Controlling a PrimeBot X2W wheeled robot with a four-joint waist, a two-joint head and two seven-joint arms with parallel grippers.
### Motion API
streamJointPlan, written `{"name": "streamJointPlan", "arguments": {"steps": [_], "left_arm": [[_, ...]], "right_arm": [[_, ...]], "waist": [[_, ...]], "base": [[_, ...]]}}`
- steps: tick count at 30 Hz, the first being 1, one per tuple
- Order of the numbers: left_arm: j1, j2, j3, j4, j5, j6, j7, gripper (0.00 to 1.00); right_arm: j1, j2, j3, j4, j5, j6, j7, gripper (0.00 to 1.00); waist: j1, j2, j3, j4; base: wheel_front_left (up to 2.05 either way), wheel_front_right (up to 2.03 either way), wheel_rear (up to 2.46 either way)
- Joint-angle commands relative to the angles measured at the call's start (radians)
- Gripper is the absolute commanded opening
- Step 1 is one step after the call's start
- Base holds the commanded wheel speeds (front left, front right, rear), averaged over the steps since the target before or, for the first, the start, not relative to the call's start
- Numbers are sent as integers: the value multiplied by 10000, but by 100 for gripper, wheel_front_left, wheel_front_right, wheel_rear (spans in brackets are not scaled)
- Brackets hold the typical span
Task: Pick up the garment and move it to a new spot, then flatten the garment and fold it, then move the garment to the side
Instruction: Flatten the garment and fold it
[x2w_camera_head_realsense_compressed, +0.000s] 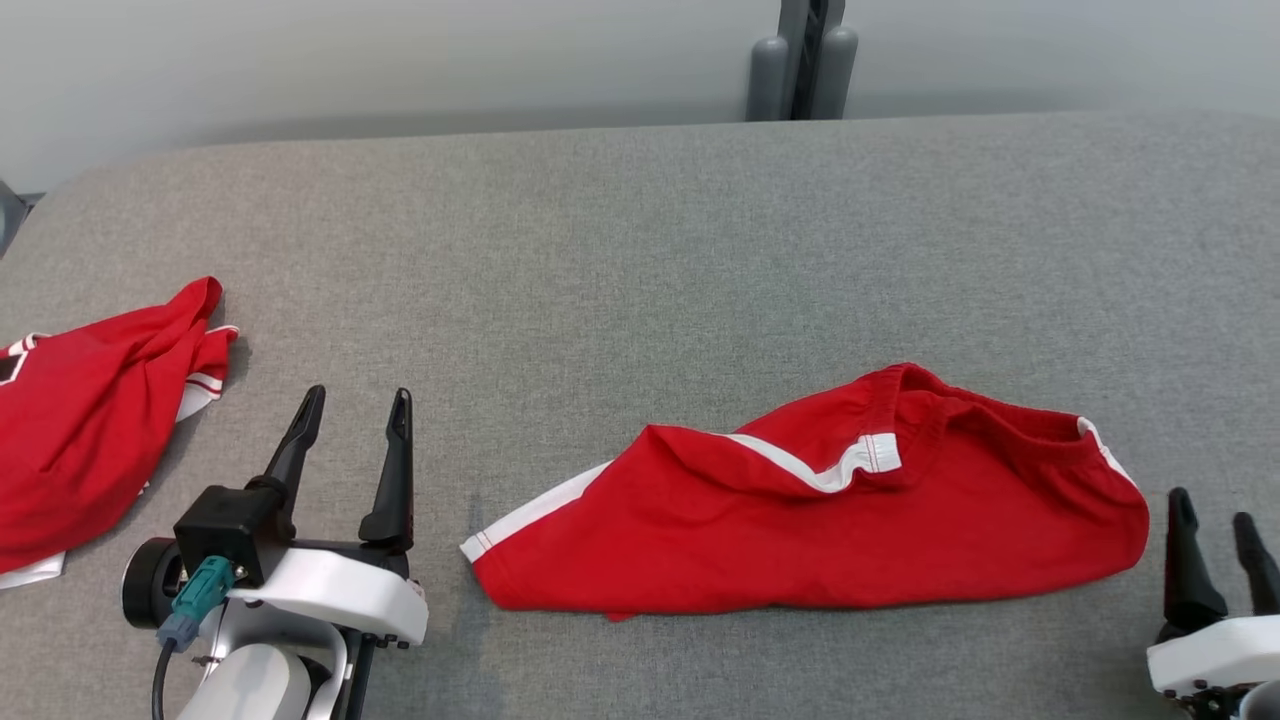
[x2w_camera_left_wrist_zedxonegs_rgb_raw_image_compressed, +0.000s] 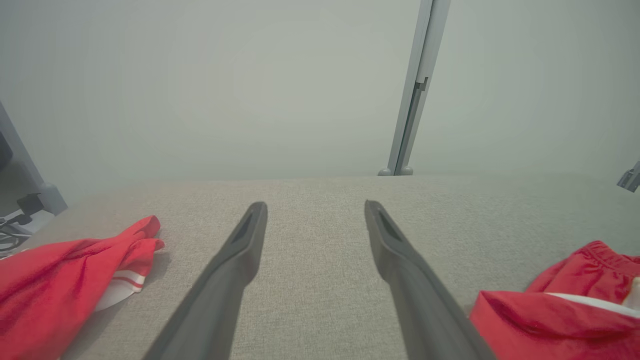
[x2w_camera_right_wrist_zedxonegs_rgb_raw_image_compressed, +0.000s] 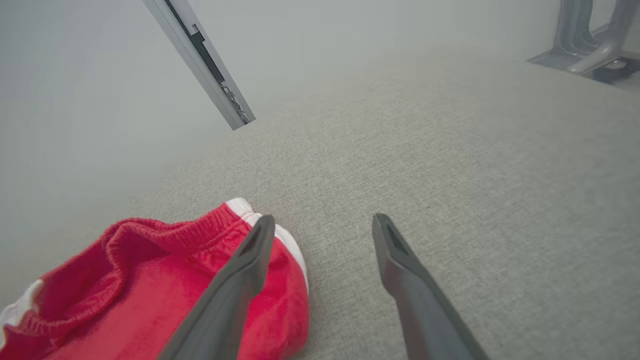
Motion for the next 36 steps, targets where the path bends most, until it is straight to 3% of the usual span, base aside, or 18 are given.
{"name": "streamJointPlan", "arguments": {"steps": [1, 6, 10, 18, 27, 36], "left_arm": [[110, 94, 67, -71, 31, 99, -10, 100], [284, 178, 191, -192, -26, 248, -60, 100], [512, 250, 313, -344, -72, 433, -72, 100], [895, 397, 436, -559, -82, 676, -43, 100], [1287, 515, 455, -711, -114, 866, -27, 100], [1414, 582, 442, -827, -137, 976, 55, 100]], "right_arm": [[21, -151, -137, 23, -216, 1, -173, 100], [126, -322, -434, -339, -828, 1, -392, 100], [148, -381, -552, -1297, -1725, 1, -418, 100], [321, -178, 264, -3390, -2748, 1, 589, 100], [1223, 161, 1066, -4673, -3101, 1, 1519, 100], [1502, 246, 1017, -4832, -3025, 1, 1777, 100]], "waist": [[0, 0, -154, -63], [0, 0, -392, -181], [0, 0, -634, -291], [0, 0, -1073, -335], [0, 0, -1318, -303], [0, 0, -1413, -302]], "base": [[0, 0, 0], [0, 0, 0], [0, 0, 0], [0, 0, 0], [0, 0, 0], [0, 0, 0]]}}
